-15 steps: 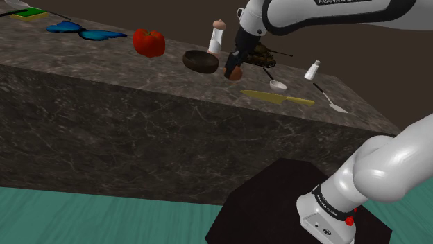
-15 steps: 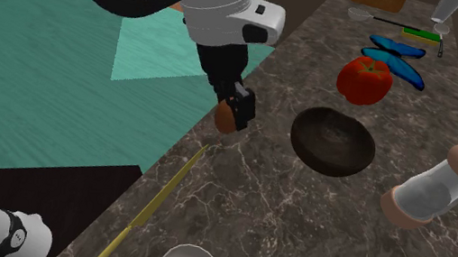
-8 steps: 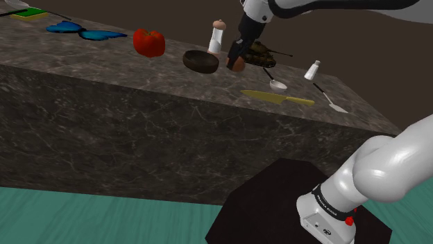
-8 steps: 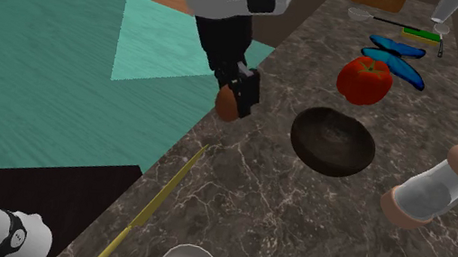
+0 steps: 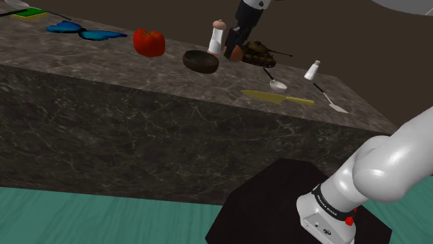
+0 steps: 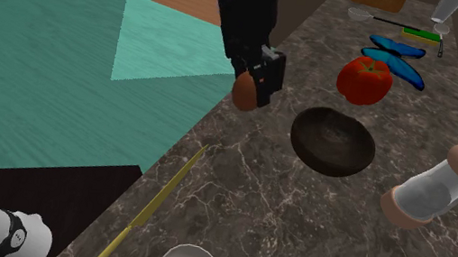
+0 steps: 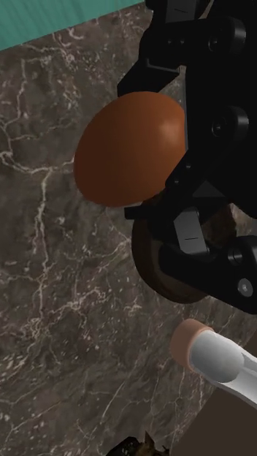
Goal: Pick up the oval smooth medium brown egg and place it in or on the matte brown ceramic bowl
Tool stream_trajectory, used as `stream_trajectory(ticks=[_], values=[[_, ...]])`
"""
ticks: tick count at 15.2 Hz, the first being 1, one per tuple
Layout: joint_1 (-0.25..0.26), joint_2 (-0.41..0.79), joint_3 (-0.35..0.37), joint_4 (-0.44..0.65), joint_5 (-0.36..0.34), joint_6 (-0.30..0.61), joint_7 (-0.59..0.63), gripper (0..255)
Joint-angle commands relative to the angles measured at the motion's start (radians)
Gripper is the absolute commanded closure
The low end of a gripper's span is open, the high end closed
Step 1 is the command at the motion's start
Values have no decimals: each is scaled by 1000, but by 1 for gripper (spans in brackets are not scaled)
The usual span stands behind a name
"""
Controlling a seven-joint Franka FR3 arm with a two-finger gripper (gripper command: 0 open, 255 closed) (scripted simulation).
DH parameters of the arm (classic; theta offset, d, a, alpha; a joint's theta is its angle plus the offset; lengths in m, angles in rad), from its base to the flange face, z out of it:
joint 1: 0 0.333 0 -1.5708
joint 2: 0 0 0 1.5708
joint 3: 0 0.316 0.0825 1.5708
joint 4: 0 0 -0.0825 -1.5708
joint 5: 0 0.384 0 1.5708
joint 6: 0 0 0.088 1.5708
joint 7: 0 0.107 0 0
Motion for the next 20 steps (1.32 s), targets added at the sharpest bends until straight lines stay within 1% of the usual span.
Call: stream_trajectory(ticks=[1, 4, 7, 9, 11, 12, 13, 14, 15, 16, 20], values=[[-6, 72, -4, 82, -9, -10, -8, 255], [-12, 196, -9, 233, -23, -38, -20, 255], [-14, 329, -14, 409, -36, -81, -32, 255], [-13, 427, -18, 548, -45, -122, -41, 255], [-9, 539, -22, 715, -54, -177, -51, 255], [-6, 605, -25, 817, -59, -213, -57, 255], [0, 683, -28, 943, -64, -261, -65, 255], [20, 873, -36, 1269, -75, -396, -82, 255], [14, 831, -36, 1180, -71, -349, -79, 255], [10, 804, -35, 1120, -70, -315, -76, 255], [-2, 743, -32, 960, -66, -217, -69, 255]])
